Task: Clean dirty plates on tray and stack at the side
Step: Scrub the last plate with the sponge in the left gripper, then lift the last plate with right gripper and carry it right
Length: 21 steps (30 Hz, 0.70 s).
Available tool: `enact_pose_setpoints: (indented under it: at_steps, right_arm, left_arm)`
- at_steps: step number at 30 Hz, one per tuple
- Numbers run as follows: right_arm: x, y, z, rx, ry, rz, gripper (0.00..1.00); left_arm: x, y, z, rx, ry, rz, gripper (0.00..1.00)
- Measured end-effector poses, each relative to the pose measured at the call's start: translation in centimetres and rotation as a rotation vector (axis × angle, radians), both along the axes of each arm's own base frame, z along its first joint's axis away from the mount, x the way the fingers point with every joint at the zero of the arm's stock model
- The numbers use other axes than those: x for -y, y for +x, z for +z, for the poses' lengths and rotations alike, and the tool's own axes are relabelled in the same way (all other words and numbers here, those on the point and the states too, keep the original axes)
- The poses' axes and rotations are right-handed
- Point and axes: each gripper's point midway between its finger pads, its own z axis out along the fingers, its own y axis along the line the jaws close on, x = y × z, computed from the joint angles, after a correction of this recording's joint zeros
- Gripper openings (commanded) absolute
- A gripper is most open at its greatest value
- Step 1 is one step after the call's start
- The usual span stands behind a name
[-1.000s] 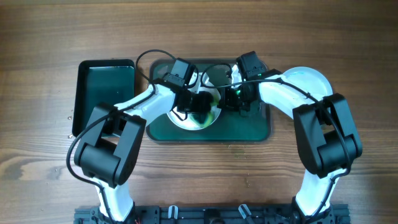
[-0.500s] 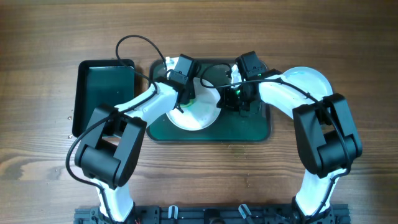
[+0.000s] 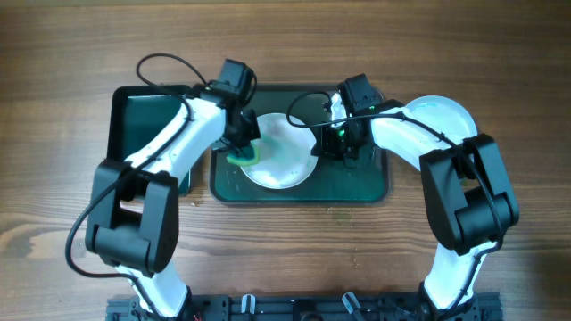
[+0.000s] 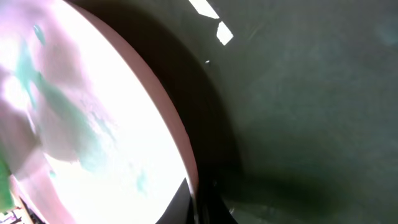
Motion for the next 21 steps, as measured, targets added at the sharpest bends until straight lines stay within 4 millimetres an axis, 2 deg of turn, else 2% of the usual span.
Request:
enact_pose_setpoints:
  at_steps: [2, 6, 10, 13, 18, 21]
  right_arm:
    - [0.0, 0.0, 0.0, 0.0, -0.001, 0.0, 0.04]
    - [0.3, 0.0, -0.1, 0.003, -0.018, -0.005, 0.04]
    - [3.0, -0.3, 0.8, 0.036, -0.172, -0.044, 0.04]
    - [4.7, -0.1, 3.2, 0.121, -0.301, -0.078, 0.04]
    - [7.8, -0.2, 9.3, 0.321, -0.519, -0.146, 0.04]
    - [9.6, -0.4, 11.3, 0.41, -0.673, -0.181, 0.04]
  left_arm:
    - [-0.6, 0.5, 0.7, 0.008, -0.01, 0.021, 0.04]
    - [-1.0, 0.6, 0.8, 0.009, -0.01, 0.033, 0.04]
    - [-1.0, 0.6, 0.8, 0.009, -0.01, 0.033, 0.04]
    - [-1.0, 0.8, 0.8, 0.016, -0.012, 0.032, 0.04]
    - [-0.9, 1.0, 0.9, 0.027, -0.015, 0.033, 0.04]
    - [-0.9, 1.1, 0.9, 0.028, -0.016, 0.032, 0.04]
